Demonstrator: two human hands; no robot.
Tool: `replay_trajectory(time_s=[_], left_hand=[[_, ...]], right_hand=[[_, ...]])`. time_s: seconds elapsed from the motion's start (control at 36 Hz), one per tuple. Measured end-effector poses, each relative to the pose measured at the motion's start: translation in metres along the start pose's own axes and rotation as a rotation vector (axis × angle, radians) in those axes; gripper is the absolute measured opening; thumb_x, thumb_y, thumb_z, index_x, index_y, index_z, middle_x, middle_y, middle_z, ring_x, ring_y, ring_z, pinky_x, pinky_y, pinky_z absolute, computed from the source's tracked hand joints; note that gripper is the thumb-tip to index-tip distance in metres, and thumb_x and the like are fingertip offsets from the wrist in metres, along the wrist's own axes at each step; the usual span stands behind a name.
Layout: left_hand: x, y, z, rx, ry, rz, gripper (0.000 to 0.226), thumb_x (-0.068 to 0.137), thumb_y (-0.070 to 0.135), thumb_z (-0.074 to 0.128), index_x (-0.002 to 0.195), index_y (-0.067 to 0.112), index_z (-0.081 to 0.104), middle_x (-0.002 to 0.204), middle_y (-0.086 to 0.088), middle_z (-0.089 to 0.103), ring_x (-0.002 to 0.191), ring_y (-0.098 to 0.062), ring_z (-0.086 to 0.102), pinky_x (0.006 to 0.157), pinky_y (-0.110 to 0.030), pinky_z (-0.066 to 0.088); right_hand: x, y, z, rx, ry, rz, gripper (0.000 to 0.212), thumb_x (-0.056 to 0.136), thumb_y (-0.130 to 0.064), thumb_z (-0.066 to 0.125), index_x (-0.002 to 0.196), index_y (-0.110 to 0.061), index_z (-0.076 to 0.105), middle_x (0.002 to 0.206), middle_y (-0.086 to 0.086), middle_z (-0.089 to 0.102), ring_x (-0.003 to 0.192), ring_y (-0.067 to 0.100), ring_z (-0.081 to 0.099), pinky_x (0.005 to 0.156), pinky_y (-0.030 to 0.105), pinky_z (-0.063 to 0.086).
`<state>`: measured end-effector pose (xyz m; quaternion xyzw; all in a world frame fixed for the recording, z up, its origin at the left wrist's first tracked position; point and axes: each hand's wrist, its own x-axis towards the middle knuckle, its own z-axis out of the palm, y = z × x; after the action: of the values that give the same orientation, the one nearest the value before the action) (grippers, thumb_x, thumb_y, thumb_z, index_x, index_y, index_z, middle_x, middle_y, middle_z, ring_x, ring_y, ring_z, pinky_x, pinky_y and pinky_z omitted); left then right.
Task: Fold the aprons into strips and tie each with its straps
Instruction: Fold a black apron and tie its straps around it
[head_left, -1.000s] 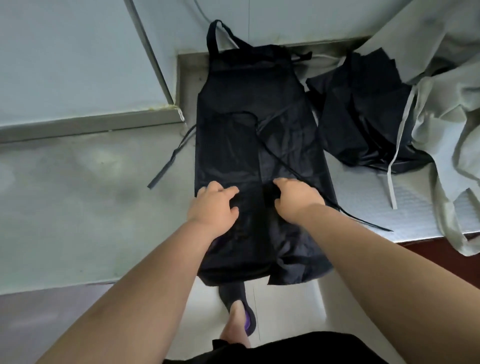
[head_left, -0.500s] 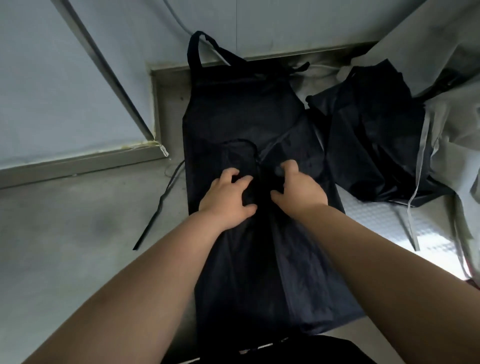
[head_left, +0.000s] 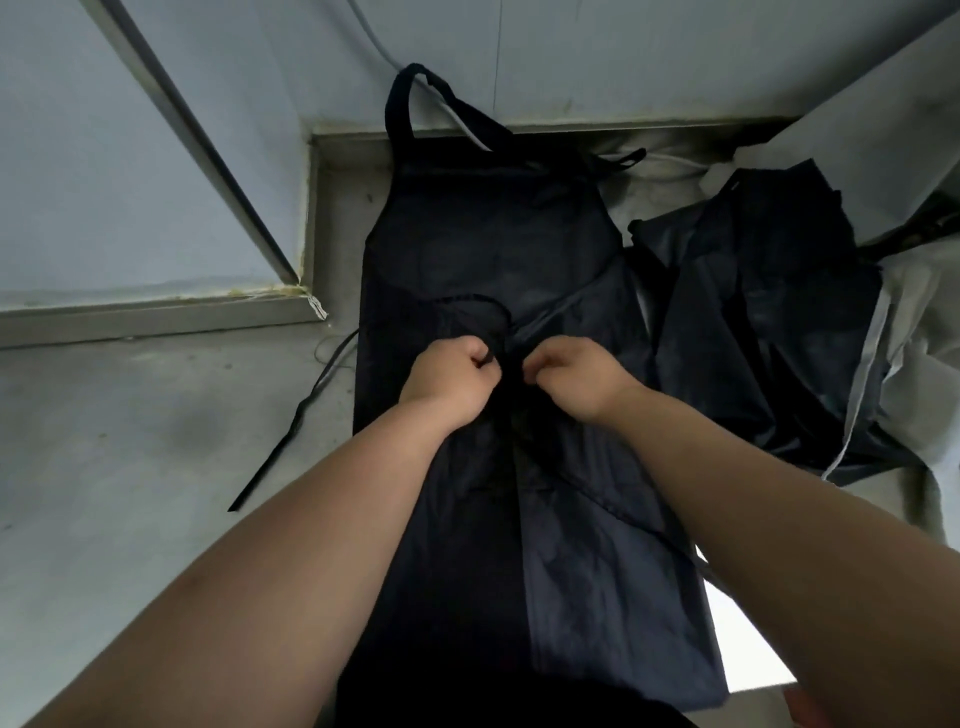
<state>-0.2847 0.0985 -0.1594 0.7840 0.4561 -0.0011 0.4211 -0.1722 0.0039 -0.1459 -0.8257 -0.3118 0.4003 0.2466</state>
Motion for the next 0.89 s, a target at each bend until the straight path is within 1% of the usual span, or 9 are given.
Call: replay_trajectory(time_s=[0.08, 0.19, 0.33, 0.44, 0.53, 0.58, 0.72, 0.81, 0.89], left_hand=[[0.003, -0.002, -0.003, -0.043, 0.043, 0.003, 0.019, 0.097, 0.028, 0.049, 0.106, 0.019, 0.063, 0.097, 0.002, 0.064, 0.089, -0.016, 0.059, 0.076, -0.026, 0.046], [0.003, -0.008, -0.011, -0.254, -0.010, -0.031, 0.023, 0.100, 0.024, 0.043, 0.115, 0.022, 0.060, 0.096, 0.006, 0.064, 0.082, -0.008, 0.060, 0.076, -0.023, 0.050], [0.003, -0.011, -0.013, -0.278, -0.018, -0.034, 0.024, 0.101, 0.024, 0.041, 0.113, 0.020, 0.061, 0.084, 0.012, 0.058, 0.074, -0.002, 0.056, 0.070, -0.018, 0.047], [0.006, -0.014, -0.012, -0.293, 0.031, -0.064, 0.023, 0.100, 0.021, 0.043, 0.113, 0.018, 0.061, 0.084, 0.012, 0.058, 0.071, -0.001, 0.057, 0.065, -0.017, 0.047], [0.006, -0.013, -0.010, -0.294, 0.037, -0.081, 0.020, 0.101, 0.020, 0.042, 0.109, 0.020, 0.060, 0.086, 0.010, 0.058, 0.069, -0.002, 0.057, 0.062, -0.016, 0.046], [0.007, -0.010, -0.012, -0.300, 0.040, -0.105, 0.020, 0.101, 0.020, 0.042, 0.108, 0.019, 0.060, 0.089, 0.009, 0.059, 0.071, -0.005, 0.058, 0.063, -0.019, 0.048], [0.013, -0.001, -0.011, -0.212, 0.001, -0.152, 0.020, 0.100, 0.020, 0.043, 0.102, 0.019, 0.063, 0.106, 0.002, 0.065, 0.096, -0.019, 0.062, 0.088, -0.036, 0.053], [0.014, 0.001, -0.010, -0.179, 0.014, -0.177, 0.020, 0.098, 0.021, 0.044, 0.102, 0.019, 0.064, 0.103, -0.003, 0.067, 0.095, -0.022, 0.063, 0.086, -0.039, 0.054], [0.014, 0.004, -0.009, -0.182, 0.033, -0.180, 0.020, 0.098, 0.022, 0.044, 0.091, 0.022, 0.063, 0.101, -0.003, 0.067, 0.092, -0.023, 0.063, 0.085, -0.040, 0.055]], right_hand=[[0.014, 0.002, -0.001, 0.069, 0.101, 0.050, 0.034, 0.090, -0.026, 0.057, 0.122, -0.015, 0.048, 0.099, 0.003, 0.058, 0.087, 0.020, 0.056, 0.080, 0.029, 0.046], [0.029, -0.016, -0.001, -0.073, 0.185, -0.068, 0.050, 0.094, -0.040, 0.052, 0.137, -0.015, 0.045, 0.123, 0.005, 0.058, 0.113, 0.021, 0.054, 0.084, 0.019, 0.036], [0.047, -0.027, 0.003, -0.146, 0.174, -0.055, 0.049, 0.091, -0.034, 0.059, 0.134, -0.012, 0.049, 0.133, 0.006, 0.054, 0.119, 0.020, 0.052, 0.086, 0.019, 0.038], [0.053, -0.029, 0.009, -0.126, 0.161, -0.030, 0.024, 0.093, -0.024, 0.055, 0.110, -0.009, 0.062, 0.110, 0.004, 0.061, 0.101, 0.019, 0.055, 0.077, 0.021, 0.039], [0.050, -0.026, 0.008, 0.099, 0.188, -0.012, 0.014, 0.096, -0.024, 0.048, 0.087, -0.015, 0.054, 0.087, -0.003, 0.052, 0.091, 0.018, 0.051, 0.075, 0.023, 0.037], [0.043, -0.025, 0.002, 0.164, 0.233, -0.017, 0.012, 0.098, -0.023, 0.043, 0.093, -0.014, 0.049, 0.086, -0.003, 0.049, 0.088, 0.015, 0.048, 0.074, 0.023, 0.035], [0.026, -0.023, 0.001, 0.102, 0.242, -0.107, 0.016, 0.098, -0.015, 0.039, 0.113, -0.011, 0.042, 0.099, 0.002, 0.051, 0.089, 0.016, 0.050, 0.074, 0.026, 0.037], [0.027, -0.025, 0.002, 0.282, 0.206, -0.081, 0.012, 0.094, -0.012, 0.044, 0.103, -0.018, 0.039, 0.111, 0.009, 0.059, 0.095, 0.022, 0.057, 0.085, 0.036, 0.049], [0.030, -0.030, 0.000, 0.320, 0.128, -0.080, 0.021, 0.093, -0.011, 0.046, 0.113, -0.018, 0.050, 0.107, 0.003, 0.060, 0.091, 0.016, 0.053, 0.085, 0.031, 0.047]])
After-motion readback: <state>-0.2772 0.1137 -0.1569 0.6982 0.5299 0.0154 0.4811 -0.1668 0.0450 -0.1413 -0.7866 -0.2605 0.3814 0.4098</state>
